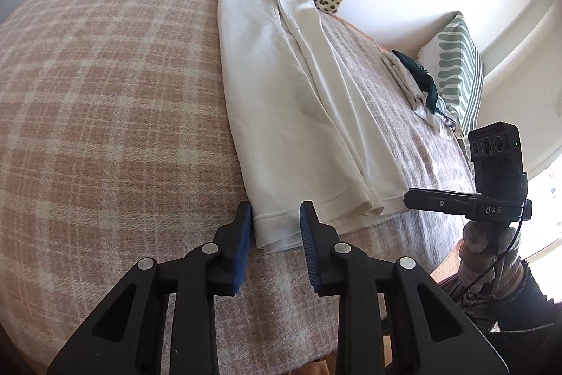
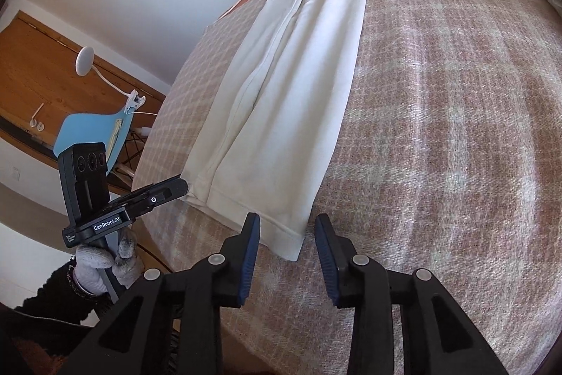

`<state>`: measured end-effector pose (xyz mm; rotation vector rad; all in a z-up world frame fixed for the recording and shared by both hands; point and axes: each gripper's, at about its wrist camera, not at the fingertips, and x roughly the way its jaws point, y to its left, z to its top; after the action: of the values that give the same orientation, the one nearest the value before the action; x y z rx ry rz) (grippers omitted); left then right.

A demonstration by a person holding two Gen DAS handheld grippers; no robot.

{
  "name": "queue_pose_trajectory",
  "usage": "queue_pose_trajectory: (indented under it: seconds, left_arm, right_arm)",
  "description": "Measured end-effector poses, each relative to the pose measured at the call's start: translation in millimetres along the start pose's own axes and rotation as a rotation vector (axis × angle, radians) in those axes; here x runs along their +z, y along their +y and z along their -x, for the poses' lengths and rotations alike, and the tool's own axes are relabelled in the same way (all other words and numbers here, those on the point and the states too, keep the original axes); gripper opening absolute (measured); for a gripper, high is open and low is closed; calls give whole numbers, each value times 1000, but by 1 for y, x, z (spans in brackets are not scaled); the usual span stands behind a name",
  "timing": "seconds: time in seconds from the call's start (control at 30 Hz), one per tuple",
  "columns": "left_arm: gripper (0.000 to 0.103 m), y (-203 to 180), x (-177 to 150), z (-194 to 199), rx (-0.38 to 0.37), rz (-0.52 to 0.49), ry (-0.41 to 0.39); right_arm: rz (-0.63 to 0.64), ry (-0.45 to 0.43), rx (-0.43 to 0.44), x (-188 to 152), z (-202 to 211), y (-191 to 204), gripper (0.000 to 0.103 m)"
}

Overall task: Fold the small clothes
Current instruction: 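Grasp the camisole hem with the left tool, then lift the hem with the left tool and fold it toward the straps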

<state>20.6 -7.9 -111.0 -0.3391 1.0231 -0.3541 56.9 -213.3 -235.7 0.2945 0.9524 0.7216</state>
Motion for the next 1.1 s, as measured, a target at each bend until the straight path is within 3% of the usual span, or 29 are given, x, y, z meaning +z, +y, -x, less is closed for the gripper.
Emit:
queue_pose_trajectory:
  seconds: [0.07, 0.13, 0.23, 0.47, 0.63, 0.87, 1.1]
  left_arm:
    - [6, 2, 0, -4, -8, 8, 14]
    - [5, 3, 1, -3, -23, 20, 11]
    - [4, 1, 4, 3, -49, 24, -8]
    - [4, -3, 19, 18, -93, 38, -72]
    - [4, -4, 37, 22, -100, 44, -117]
    - [4, -4, 70, 21, -79, 44, -179]
    - [4, 1, 103, 3, -35, 49, -197]
  right_arm:
    - [8, 6, 18, -3, 0, -2, 27]
    - [18, 7, 26, -4, -2, -5, 12]
    - [-26, 6, 72, -4, -3, -14, 5]
    - [-95, -67, 199, 6, 17, -33, 4]
    - [-104, -113, 219, 23, 30, -36, 4]
    - [-66, -172, 199, 53, 46, -28, 4]
    - [-48, -197, 125, 94, 34, -26, 3]
